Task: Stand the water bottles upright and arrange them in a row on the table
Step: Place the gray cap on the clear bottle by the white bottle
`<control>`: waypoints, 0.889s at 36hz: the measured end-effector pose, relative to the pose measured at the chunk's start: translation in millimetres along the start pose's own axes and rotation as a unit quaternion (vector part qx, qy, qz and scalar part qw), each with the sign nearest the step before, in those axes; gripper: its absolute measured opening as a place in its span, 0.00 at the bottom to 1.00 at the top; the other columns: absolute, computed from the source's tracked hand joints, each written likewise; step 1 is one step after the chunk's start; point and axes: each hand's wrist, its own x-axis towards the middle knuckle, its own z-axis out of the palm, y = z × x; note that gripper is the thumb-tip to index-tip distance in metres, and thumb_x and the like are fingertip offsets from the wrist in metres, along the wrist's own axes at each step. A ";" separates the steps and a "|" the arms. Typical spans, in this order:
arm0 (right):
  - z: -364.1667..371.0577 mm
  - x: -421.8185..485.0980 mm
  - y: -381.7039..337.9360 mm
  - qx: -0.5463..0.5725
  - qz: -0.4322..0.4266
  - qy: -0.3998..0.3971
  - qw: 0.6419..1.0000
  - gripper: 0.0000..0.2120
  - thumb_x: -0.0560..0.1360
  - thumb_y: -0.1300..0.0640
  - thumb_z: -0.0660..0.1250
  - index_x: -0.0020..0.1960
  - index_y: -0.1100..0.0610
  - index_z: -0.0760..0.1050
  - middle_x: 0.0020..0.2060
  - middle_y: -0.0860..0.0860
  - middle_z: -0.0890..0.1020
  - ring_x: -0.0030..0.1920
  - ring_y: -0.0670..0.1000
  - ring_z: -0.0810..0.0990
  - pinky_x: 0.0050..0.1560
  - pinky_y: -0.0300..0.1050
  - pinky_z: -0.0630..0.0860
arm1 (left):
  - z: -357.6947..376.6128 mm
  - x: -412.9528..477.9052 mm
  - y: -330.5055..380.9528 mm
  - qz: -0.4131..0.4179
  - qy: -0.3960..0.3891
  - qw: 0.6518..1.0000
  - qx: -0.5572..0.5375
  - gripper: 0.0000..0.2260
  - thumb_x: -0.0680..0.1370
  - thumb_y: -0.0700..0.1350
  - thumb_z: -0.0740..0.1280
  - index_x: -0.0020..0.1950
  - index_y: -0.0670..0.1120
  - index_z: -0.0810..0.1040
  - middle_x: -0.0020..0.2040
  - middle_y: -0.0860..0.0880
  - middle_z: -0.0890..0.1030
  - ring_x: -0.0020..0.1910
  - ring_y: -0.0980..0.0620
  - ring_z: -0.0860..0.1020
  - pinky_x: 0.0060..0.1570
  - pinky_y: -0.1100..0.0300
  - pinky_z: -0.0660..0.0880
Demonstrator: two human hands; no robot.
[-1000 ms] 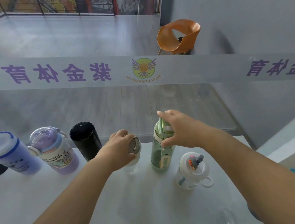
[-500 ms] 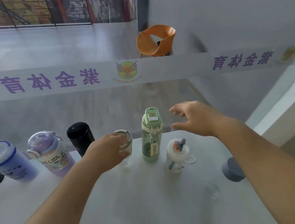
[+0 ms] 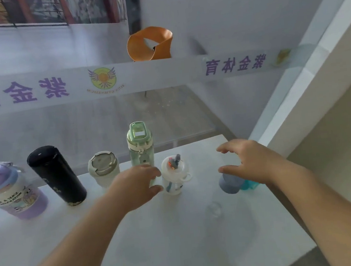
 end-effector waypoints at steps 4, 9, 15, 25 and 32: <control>1.8 -3.0 28.7 0.001 -0.003 -0.035 0.999 0.29 0.69 0.40 0.68 0.68 0.42 0.65 0.67 0.42 0.69 0.64 0.46 0.70 0.59 0.39 0.66 | 15.3 18.4 21.4 -0.001 0.008 1.000 -0.025 0.20 0.73 0.54 0.67 0.65 0.56 0.70 0.61 0.55 0.74 0.58 0.50 0.74 0.54 0.53 0.74; 12.2 1.8 53.4 -0.010 -0.042 -0.098 0.994 0.33 0.67 0.37 0.69 0.69 0.38 0.60 0.68 0.39 0.66 0.64 0.45 0.69 0.59 0.42 0.67 | 38.2 39.8 38.9 -0.018 0.035 0.998 -0.047 0.29 0.70 0.52 0.71 0.69 0.55 0.64 0.68 0.52 0.66 0.65 0.46 0.65 0.62 0.49 0.69; 27.5 14.0 67.5 -0.004 -0.112 -0.145 0.983 0.33 0.67 0.40 0.70 0.69 0.42 0.63 0.63 0.43 0.71 0.61 0.47 0.70 0.60 0.45 0.72 | 59.0 60.9 47.2 -0.113 0.034 0.992 -0.047 0.42 0.68 0.51 0.74 0.74 0.49 0.51 0.72 0.46 0.58 0.70 0.42 0.57 0.68 0.48 0.61; 36.1 40.0 81.8 0.002 -0.166 -0.174 0.971 0.26 0.70 0.47 0.68 0.67 0.42 0.66 0.61 0.45 0.73 0.56 0.48 0.74 0.57 0.45 0.73 | 71.7 81.2 49.2 -0.187 0.013 0.978 -0.097 0.28 0.64 0.55 0.75 0.59 0.50 0.67 0.54 0.51 0.71 0.50 0.49 0.69 0.50 0.55 0.68; 24.5 68.8 93.2 -0.001 -0.169 -0.131 0.977 0.25 0.71 0.48 0.68 0.67 0.45 0.67 0.57 0.48 0.74 0.52 0.49 0.74 0.54 0.43 0.73 | 70.7 89.5 43.8 -0.197 0.014 0.974 -0.114 0.32 0.61 0.49 0.78 0.61 0.49 0.70 0.53 0.52 0.71 0.49 0.51 0.68 0.48 0.59 0.66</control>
